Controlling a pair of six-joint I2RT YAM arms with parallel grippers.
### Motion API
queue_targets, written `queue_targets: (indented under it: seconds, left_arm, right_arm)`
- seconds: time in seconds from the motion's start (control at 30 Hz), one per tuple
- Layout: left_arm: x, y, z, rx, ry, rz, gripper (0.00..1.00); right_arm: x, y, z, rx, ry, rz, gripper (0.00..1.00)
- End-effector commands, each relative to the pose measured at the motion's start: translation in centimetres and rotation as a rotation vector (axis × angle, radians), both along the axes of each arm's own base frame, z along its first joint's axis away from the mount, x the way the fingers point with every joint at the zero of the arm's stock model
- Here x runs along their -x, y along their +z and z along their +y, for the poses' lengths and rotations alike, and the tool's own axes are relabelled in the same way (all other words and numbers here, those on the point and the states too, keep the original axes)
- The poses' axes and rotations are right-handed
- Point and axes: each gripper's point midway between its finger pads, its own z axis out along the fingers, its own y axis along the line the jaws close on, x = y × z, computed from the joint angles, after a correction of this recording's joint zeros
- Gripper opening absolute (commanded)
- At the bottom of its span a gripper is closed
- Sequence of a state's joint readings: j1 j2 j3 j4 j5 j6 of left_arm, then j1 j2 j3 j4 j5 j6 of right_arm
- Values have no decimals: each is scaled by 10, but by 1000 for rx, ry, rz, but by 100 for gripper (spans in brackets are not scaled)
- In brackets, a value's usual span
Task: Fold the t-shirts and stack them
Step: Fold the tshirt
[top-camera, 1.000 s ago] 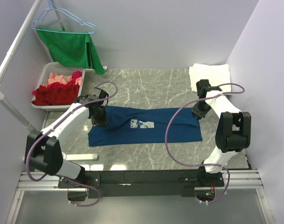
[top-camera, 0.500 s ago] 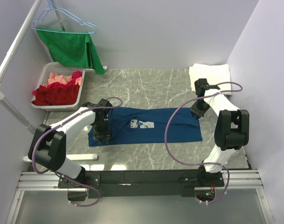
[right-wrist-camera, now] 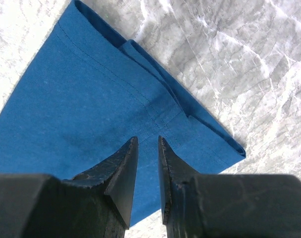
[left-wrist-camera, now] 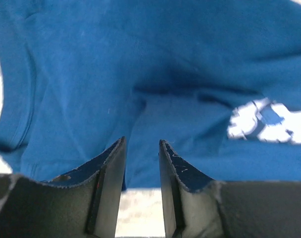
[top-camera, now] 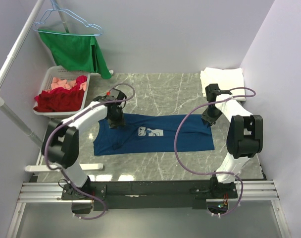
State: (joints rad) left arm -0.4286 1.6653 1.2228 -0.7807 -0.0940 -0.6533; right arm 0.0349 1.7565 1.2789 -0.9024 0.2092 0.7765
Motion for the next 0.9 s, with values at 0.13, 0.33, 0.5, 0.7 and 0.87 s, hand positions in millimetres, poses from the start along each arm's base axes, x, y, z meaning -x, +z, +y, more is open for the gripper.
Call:
queue_targets:
  seconds: [0.13, 0.33, 0.5, 0.7, 0.87]
  left_arm:
    - [-45, -17, 4, -26, 56, -66, 38]
    - [-57, -23, 8, -29, 54, -70, 38]
    - [-63, -22, 2, -8, 28, -82, 37]
    - [-66, -23, -10, 47, -13, -71, 36]
    - [-61, -28, -14, 64, -33, -46, 33]
  right_arm:
    - [-15, 14, -2, 24, -1, -44, 31]
    - [-14, 10, -1, 21, 1, -31, 31]
    - [-14, 9, -1, 19, 0, -25, 31]
    - [-13, 8, -1, 22, 0, -23, 31]
    - [-12, 8, -2, 24, -8, -21, 31]
